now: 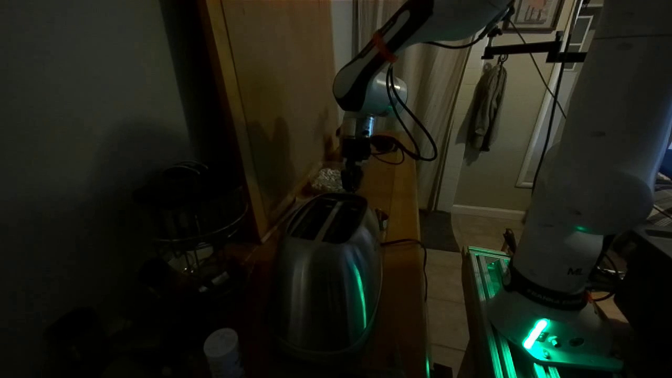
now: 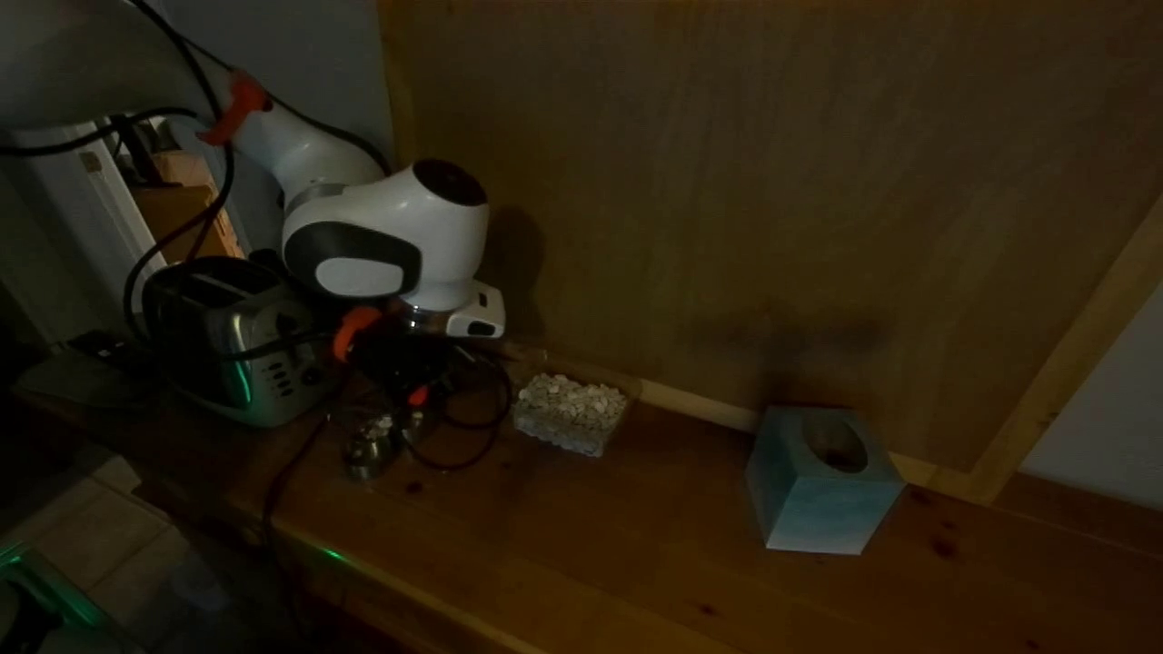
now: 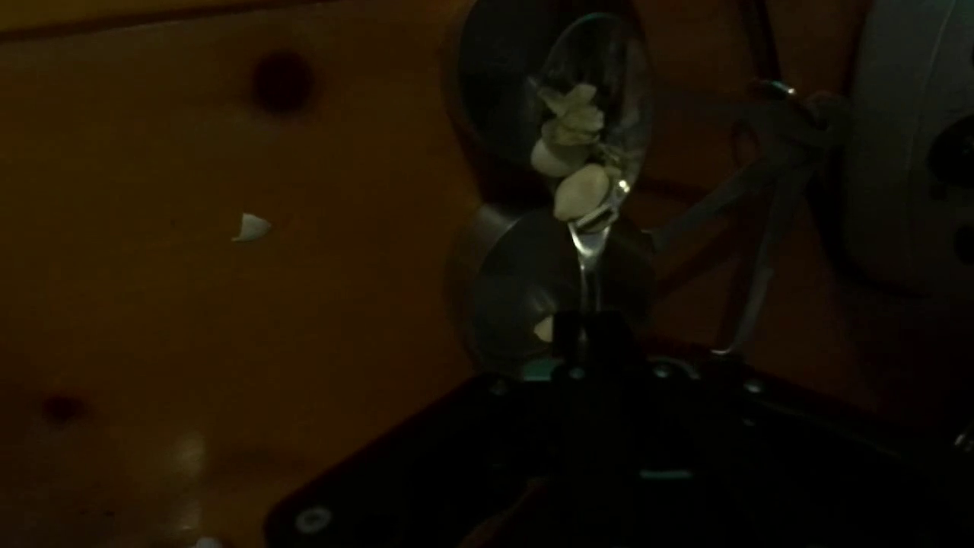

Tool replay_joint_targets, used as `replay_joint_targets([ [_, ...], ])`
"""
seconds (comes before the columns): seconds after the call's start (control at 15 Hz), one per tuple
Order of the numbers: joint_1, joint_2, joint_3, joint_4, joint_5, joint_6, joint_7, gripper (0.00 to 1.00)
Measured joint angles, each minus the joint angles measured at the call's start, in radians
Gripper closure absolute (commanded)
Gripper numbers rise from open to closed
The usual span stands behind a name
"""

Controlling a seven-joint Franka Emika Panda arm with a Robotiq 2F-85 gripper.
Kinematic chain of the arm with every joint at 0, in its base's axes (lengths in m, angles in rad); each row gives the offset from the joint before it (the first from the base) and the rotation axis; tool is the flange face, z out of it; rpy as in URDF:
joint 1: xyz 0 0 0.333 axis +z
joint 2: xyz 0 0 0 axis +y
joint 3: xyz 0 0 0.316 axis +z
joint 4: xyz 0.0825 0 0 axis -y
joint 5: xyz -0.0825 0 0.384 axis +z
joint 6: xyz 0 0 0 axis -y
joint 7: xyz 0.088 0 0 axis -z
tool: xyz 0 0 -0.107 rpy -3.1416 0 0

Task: Put the white object on the spoon then put it inside the silver object

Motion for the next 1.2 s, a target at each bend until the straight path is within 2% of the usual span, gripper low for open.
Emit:
replay_joint_targets([
  [0.47,0.000,-0.004,-0.002,-0.017,0.055,0.012,-0.069,0.98],
  [1.2,-0.005,-0.038,-0.045,-0.052,0.111,-0.012,-0.285,0.98],
])
